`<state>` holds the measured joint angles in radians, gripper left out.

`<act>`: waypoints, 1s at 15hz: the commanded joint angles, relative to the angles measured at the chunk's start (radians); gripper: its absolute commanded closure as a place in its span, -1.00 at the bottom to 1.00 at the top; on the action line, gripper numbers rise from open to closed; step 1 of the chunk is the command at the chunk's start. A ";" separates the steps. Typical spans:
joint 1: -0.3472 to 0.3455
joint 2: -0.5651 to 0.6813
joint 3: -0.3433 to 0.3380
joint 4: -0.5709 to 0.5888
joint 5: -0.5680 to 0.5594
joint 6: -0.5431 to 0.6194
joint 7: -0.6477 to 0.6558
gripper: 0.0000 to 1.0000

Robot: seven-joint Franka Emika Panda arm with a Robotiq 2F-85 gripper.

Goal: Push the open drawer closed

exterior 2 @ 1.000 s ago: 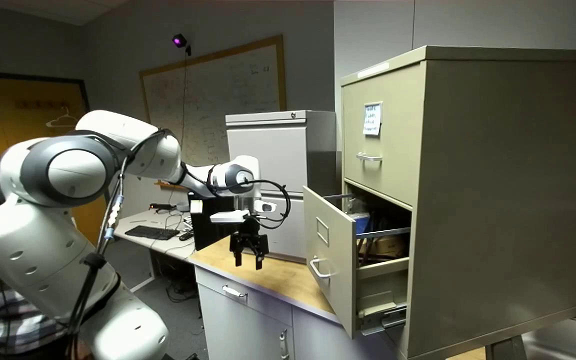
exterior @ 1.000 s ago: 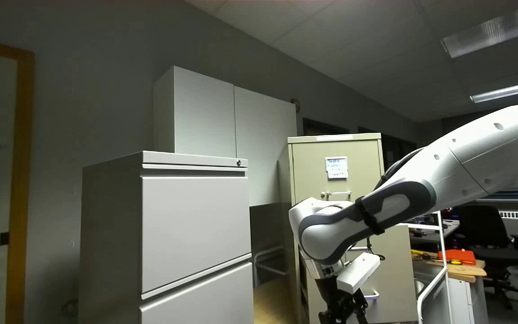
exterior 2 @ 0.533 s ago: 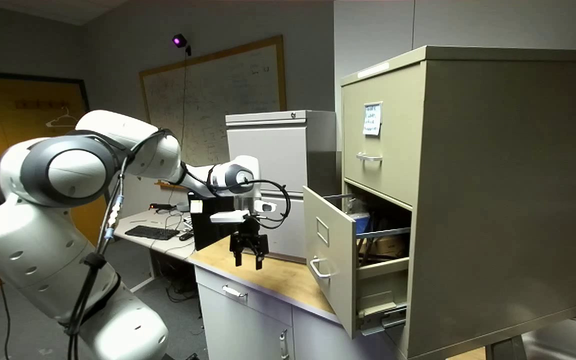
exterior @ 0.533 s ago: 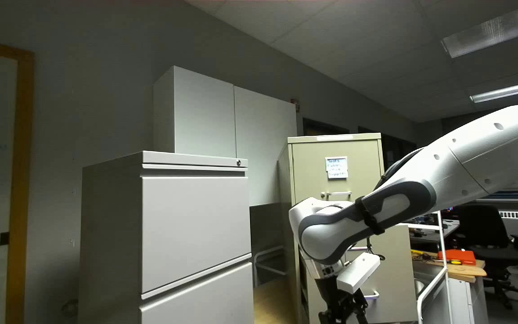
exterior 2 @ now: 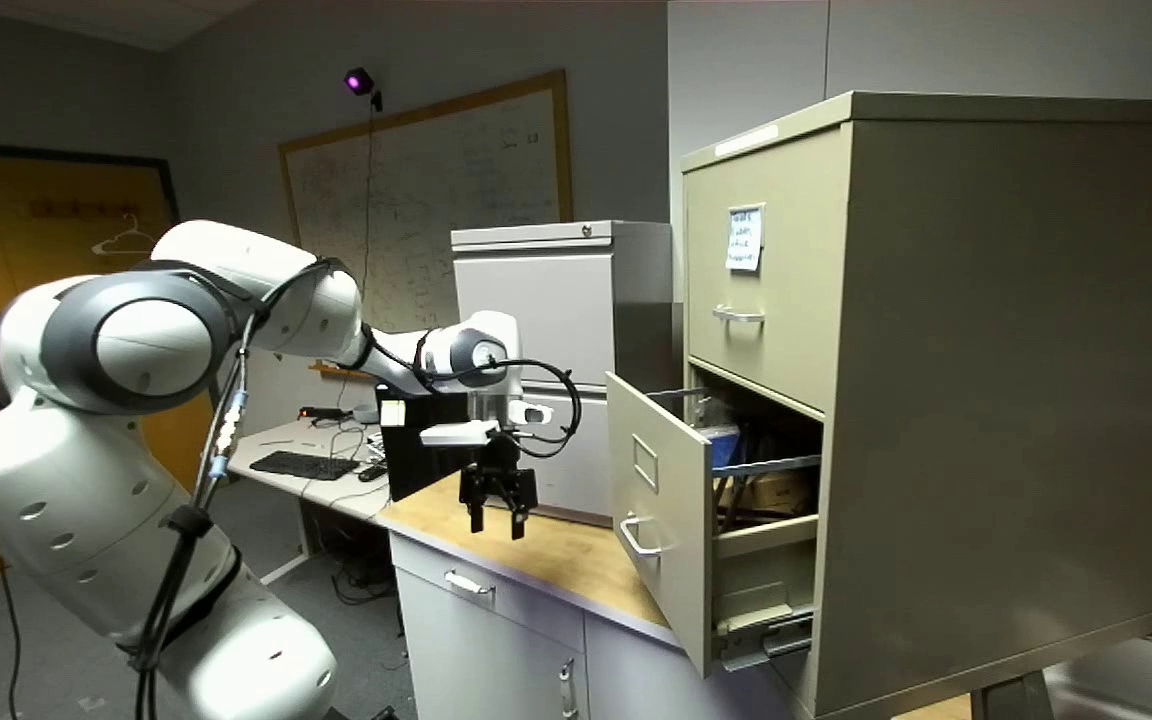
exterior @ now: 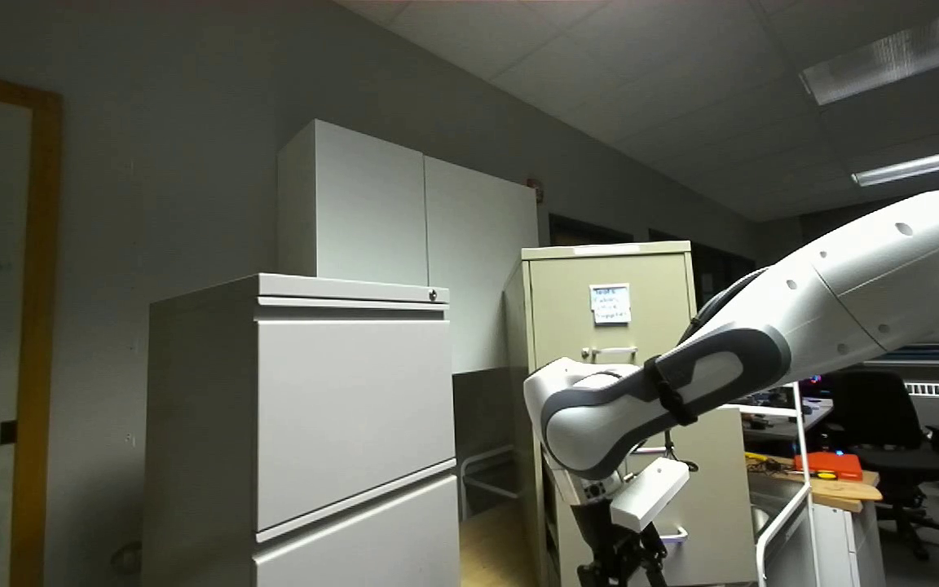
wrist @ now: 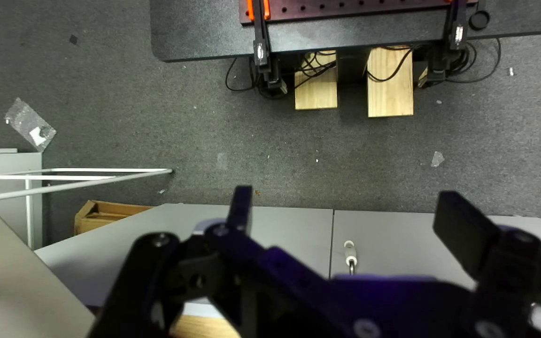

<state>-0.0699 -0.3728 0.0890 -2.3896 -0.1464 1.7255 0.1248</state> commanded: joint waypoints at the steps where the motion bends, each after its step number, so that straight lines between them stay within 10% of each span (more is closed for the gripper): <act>1: 0.023 0.001 -0.020 0.001 -0.006 -0.002 0.007 -1.00; 15: 0.010 0.000 -0.023 -0.038 -0.046 0.077 0.045 -1.00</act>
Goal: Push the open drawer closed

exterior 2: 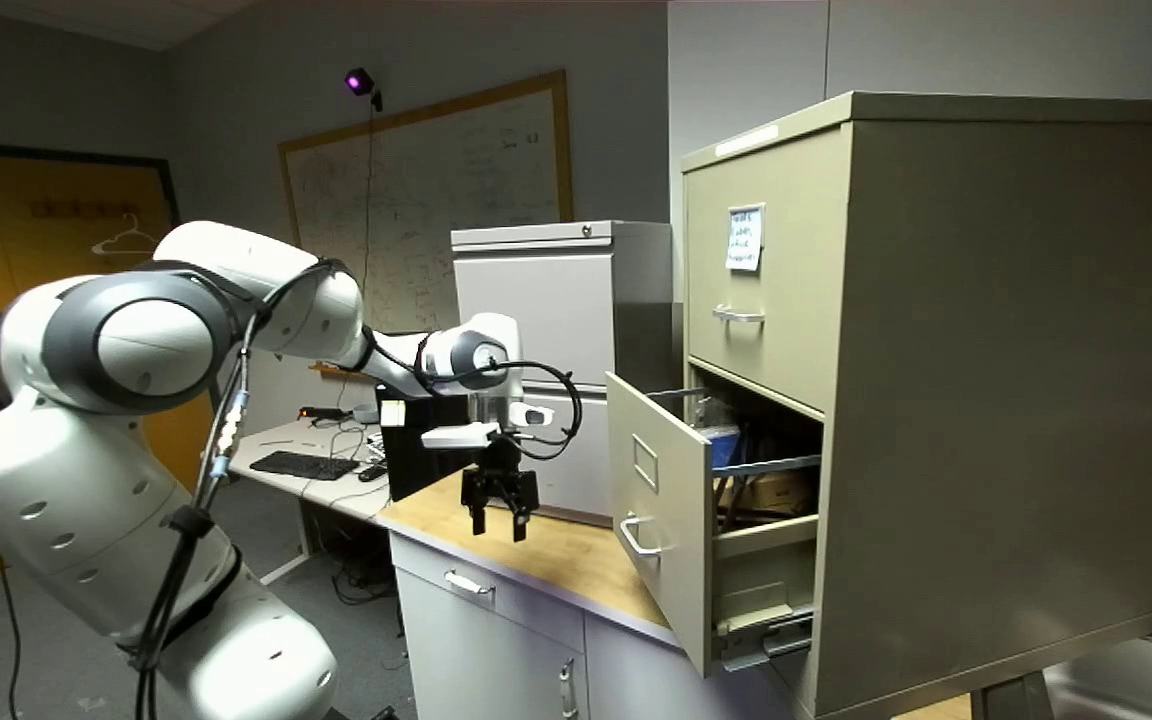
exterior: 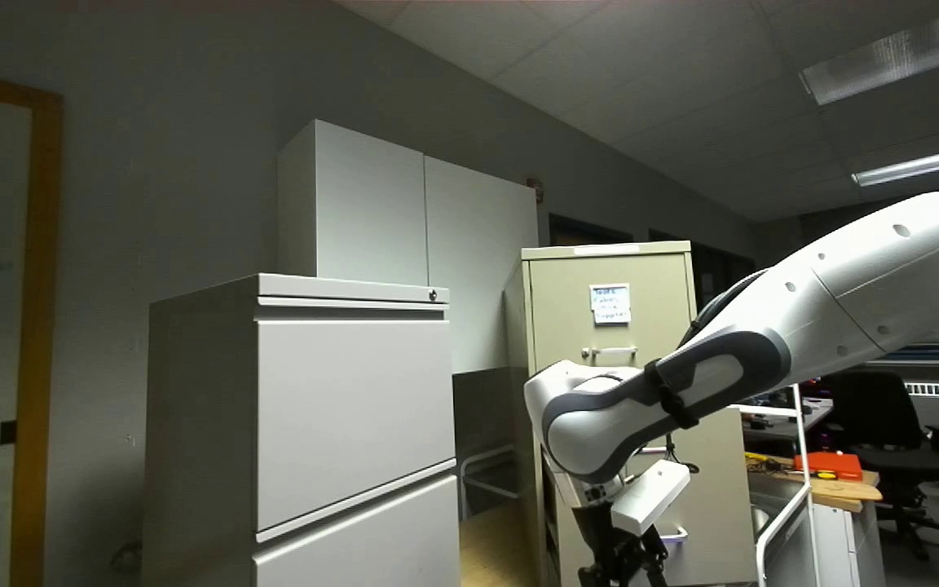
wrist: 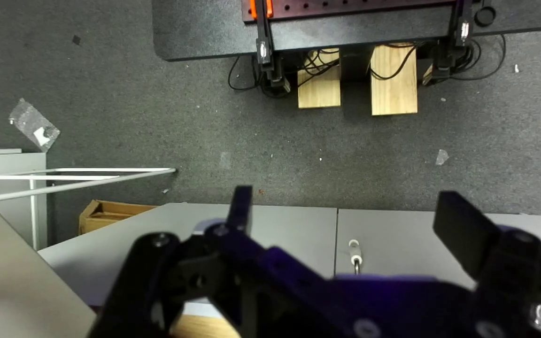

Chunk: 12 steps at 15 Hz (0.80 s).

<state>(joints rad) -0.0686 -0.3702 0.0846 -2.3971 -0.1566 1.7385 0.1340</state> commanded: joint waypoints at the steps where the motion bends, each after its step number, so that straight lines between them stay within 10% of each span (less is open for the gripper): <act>1: 0.004 -0.014 -0.019 -0.057 -0.044 0.128 0.069 -0.50; 12: -0.157 -0.207 -0.078 -0.337 -0.072 0.690 0.295 1.00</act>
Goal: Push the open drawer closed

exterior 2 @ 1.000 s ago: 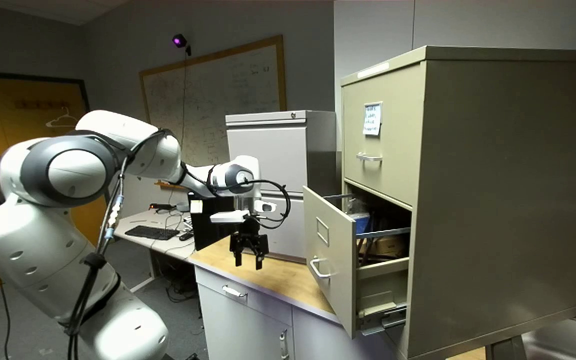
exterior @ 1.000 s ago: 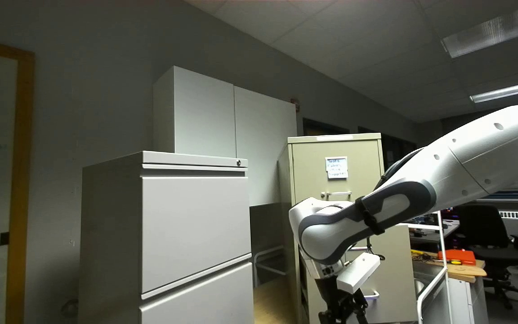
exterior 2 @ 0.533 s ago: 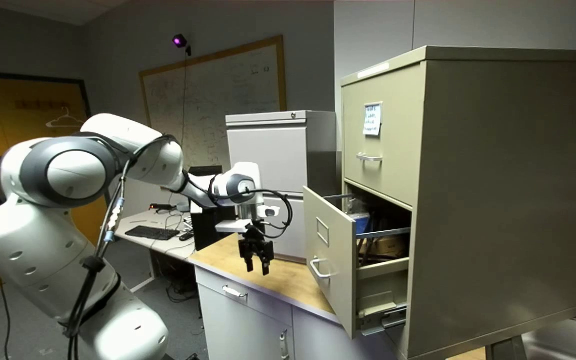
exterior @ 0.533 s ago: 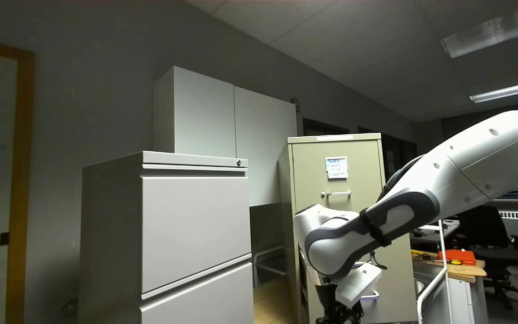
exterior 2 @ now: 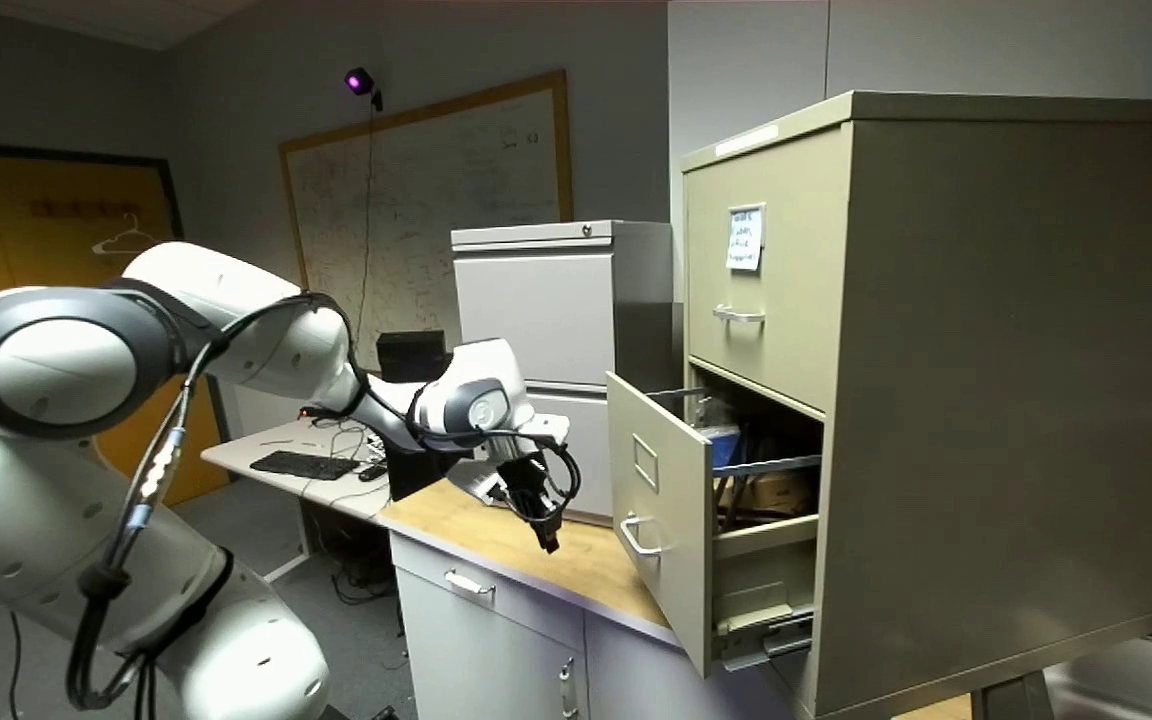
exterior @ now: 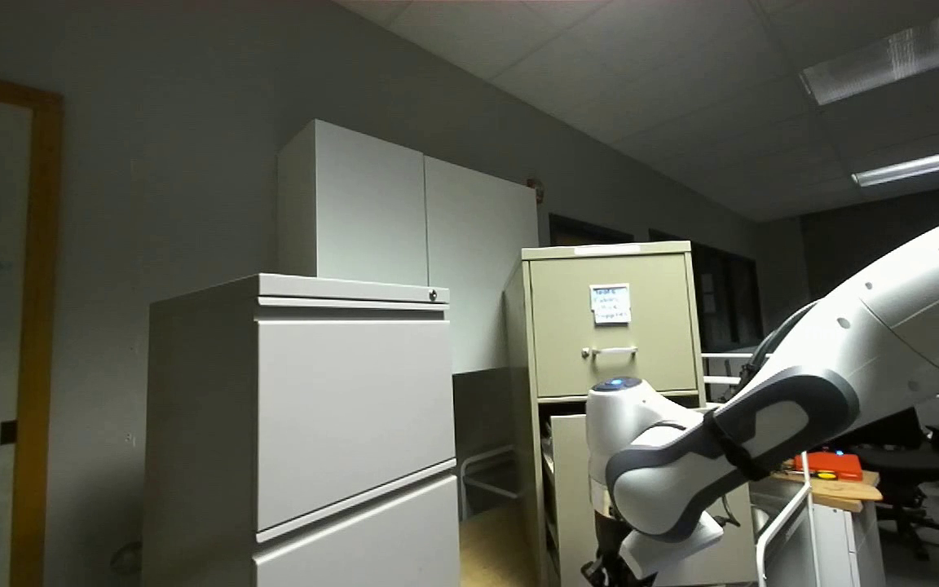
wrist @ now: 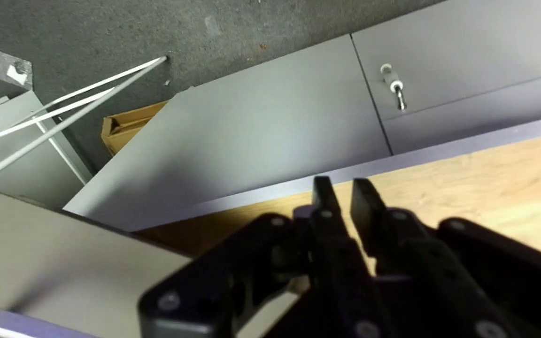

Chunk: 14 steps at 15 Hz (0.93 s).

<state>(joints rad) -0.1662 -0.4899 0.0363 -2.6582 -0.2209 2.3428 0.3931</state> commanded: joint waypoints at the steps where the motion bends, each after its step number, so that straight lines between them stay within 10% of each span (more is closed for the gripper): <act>1: -0.087 -0.107 -0.042 -0.093 0.000 0.117 0.039 1.00; 14: -0.209 -0.276 -0.018 -0.112 0.321 0.398 0.211 1.00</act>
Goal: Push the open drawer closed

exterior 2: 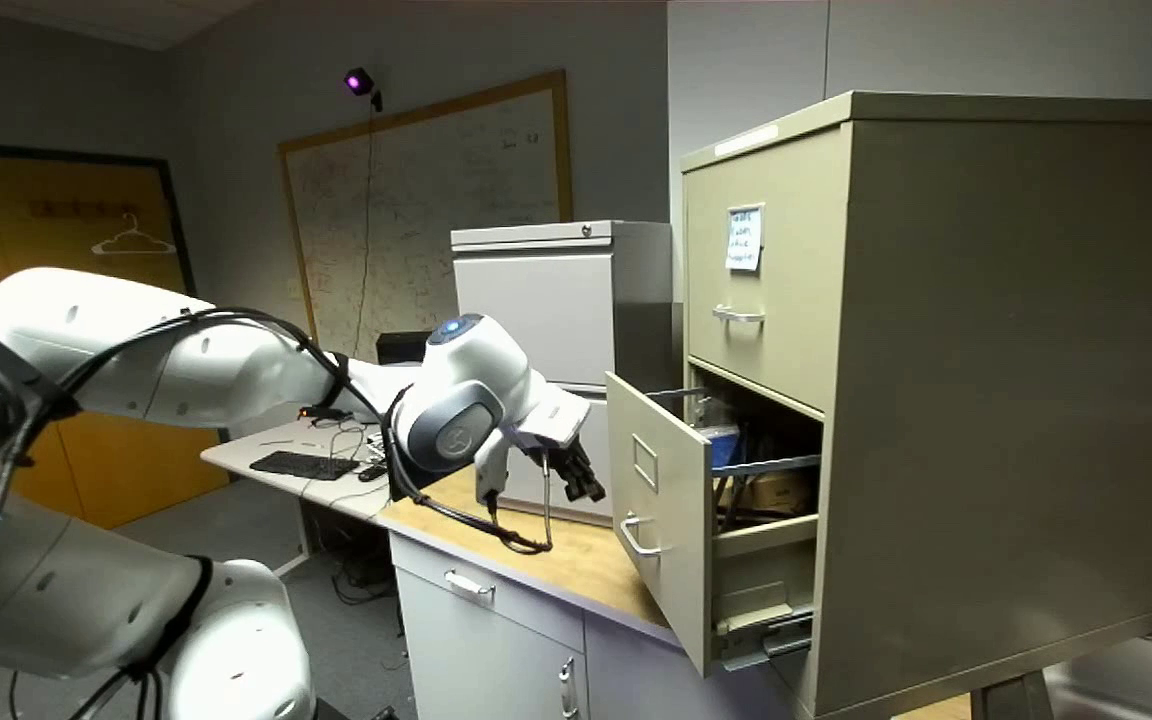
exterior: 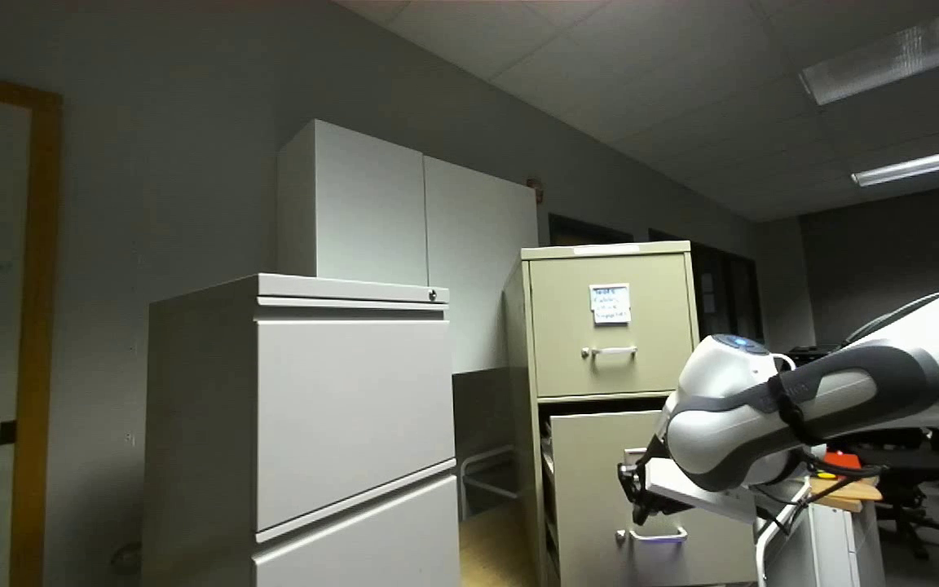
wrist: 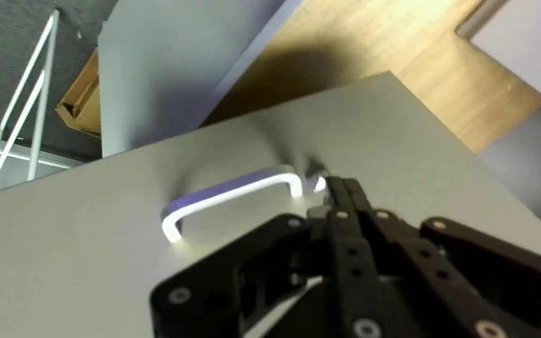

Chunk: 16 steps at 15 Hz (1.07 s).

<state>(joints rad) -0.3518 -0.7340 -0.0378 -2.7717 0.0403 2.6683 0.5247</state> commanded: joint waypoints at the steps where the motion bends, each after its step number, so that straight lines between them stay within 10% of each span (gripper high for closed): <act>1: -0.027 -0.033 0.076 -0.012 0.077 0.139 0.106 1.00; 5: -0.105 0.070 0.224 -0.003 0.111 0.465 0.237 1.00; 8: -0.328 0.158 0.459 -0.008 0.096 0.722 0.360 1.00; 11: -0.540 0.200 0.698 -0.036 0.333 0.926 0.228 1.00; 16: -0.854 0.001 1.137 0.013 0.692 0.811 0.187 1.00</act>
<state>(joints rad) -1.0101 -0.6619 0.9079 -2.7708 0.5935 3.4796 0.7341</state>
